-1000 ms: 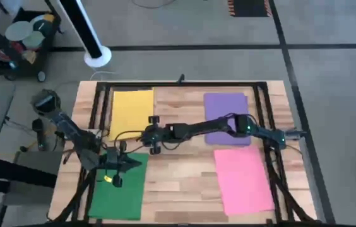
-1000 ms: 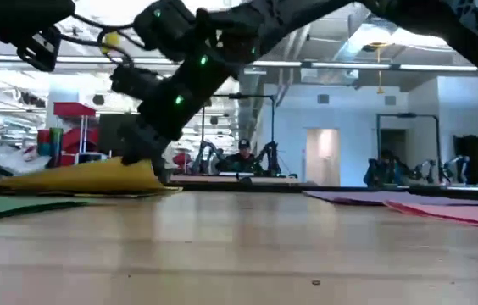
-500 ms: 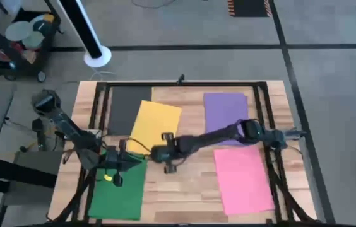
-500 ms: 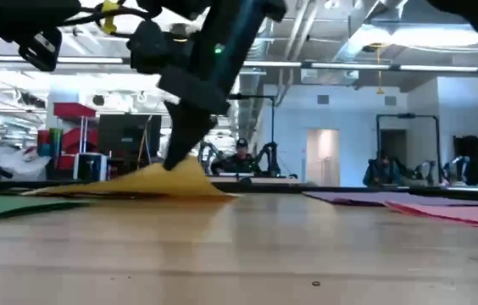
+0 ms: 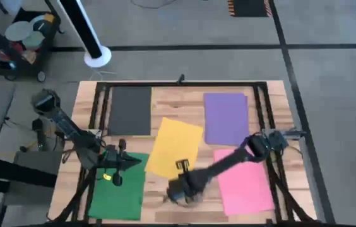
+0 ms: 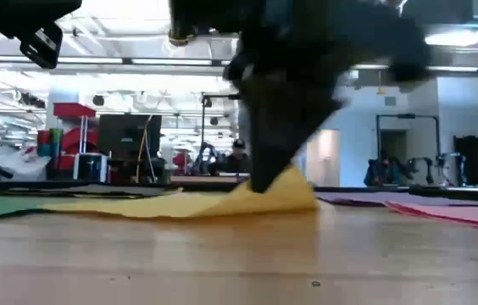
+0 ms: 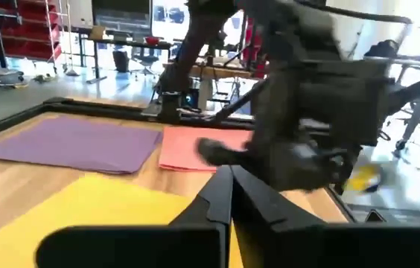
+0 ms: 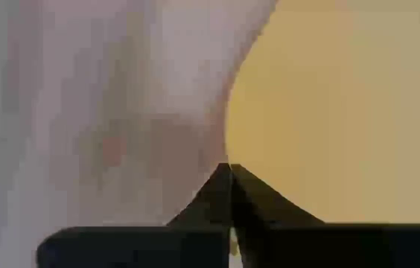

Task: Organize paper
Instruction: Put the yellow paper on the bottom center of the table

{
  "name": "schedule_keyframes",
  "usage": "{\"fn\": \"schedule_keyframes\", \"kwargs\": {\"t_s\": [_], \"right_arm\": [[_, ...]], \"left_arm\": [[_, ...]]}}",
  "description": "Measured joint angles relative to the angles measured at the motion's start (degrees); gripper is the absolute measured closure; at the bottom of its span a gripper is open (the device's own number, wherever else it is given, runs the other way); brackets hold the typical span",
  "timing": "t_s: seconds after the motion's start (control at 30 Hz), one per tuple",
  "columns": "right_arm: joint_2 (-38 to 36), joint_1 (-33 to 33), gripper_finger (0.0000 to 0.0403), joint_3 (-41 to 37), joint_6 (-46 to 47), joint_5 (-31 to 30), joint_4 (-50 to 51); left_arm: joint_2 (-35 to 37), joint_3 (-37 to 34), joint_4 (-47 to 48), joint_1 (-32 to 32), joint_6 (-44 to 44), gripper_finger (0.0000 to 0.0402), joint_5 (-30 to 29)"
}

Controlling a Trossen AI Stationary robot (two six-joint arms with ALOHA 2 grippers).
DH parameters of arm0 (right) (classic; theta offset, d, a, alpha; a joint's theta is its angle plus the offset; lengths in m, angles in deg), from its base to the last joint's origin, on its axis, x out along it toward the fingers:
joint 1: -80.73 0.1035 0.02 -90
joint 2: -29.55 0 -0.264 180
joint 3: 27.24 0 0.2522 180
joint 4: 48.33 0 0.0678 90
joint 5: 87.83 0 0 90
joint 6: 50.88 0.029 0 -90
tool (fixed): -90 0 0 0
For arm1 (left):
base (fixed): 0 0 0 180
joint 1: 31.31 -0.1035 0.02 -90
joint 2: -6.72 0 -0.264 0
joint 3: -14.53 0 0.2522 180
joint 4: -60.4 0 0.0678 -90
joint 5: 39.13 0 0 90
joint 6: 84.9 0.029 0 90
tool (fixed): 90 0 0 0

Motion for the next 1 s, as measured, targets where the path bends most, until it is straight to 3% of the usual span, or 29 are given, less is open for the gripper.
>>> {"fn": "schedule_keyframes", "kwargs": {"t_s": [0.3,0.5,0.73,0.93,1.0], "right_arm": [[0.0,7.9,0.0403,0.0,11.4,0.3,-3.1],[0.0,10.0,0.0395,0.0,27.4,-1.1,-6.2],[0.0,11.6,0.0331,0.0,39.6,0.6,-10.9],[0.0,11.8,0.0274,0.0,42.9,1.6,-10.3],[0.0,11.3,0.0272,0.0,48.4,-2.7,-7.8]], "left_arm": [[0.0,0.0,0.1,0.0,-3.7,0.0401,0.0],[0.0,0.0,0.1,0.0,-6.2,0.0401,-0.1],[0.0,0.0,0.3,0.0,-6.7,0.0401,1.4],[0.0,0.0,0.3,0.0,-8.0,0.0401,1.4],[0.0,0.0,0.3,0.0,-8.6,0.0401,1.4]]}}
